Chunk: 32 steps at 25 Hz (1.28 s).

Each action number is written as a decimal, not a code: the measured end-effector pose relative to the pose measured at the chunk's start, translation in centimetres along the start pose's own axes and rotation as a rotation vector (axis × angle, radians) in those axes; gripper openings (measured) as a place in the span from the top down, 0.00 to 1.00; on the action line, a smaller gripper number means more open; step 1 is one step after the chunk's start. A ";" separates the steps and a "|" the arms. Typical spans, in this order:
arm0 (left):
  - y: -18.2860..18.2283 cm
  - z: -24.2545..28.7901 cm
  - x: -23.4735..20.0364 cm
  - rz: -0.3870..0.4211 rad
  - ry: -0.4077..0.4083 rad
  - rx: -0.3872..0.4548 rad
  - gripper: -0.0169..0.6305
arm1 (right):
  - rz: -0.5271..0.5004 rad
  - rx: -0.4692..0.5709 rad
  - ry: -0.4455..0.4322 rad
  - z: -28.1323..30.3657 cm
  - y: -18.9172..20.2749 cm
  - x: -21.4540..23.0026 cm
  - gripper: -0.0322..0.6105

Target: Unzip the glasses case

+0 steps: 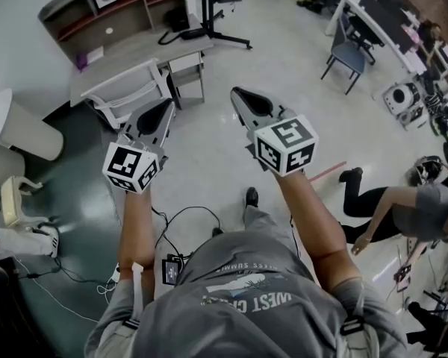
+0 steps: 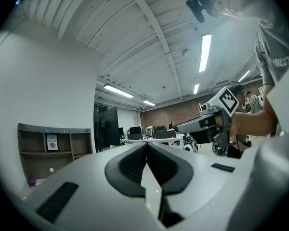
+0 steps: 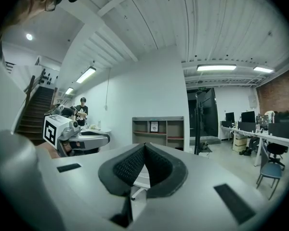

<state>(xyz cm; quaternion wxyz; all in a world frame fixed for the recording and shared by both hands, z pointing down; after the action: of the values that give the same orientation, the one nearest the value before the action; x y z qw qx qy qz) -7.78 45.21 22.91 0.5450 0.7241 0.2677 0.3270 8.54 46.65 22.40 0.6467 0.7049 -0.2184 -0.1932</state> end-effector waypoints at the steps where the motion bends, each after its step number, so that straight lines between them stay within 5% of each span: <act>1: 0.2 0.6 -0.2 0.001 -0.004 -0.004 0.97 | 0.006 0.003 0.001 0.4 0.1 0.9 0.93; 19: 4.9 14.3 -5.0 0.042 -0.169 -0.127 0.97 | 0.123 -0.001 -0.142 9.4 3.5 18.6 0.93; 32: 7.2 23.3 -5.2 0.054 -0.175 -0.179 0.97 | 0.187 0.003 -0.154 11.4 5.1 28.2 0.93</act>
<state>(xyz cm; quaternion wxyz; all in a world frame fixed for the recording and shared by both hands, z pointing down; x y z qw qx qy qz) 6.97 25.14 24.48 0.6199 0.7051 0.1694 0.2998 25.32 21.14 26.71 0.6420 0.6655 -0.3325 -0.1852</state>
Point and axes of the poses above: the fingertips, and each gripper's own axes: z forward along the fingers, x to its right, y out of its underside, the point moved 3 cm from there along -z, backward along the fingers, and after that the axes turned 11 degrees about x, right-handed, at the moved point
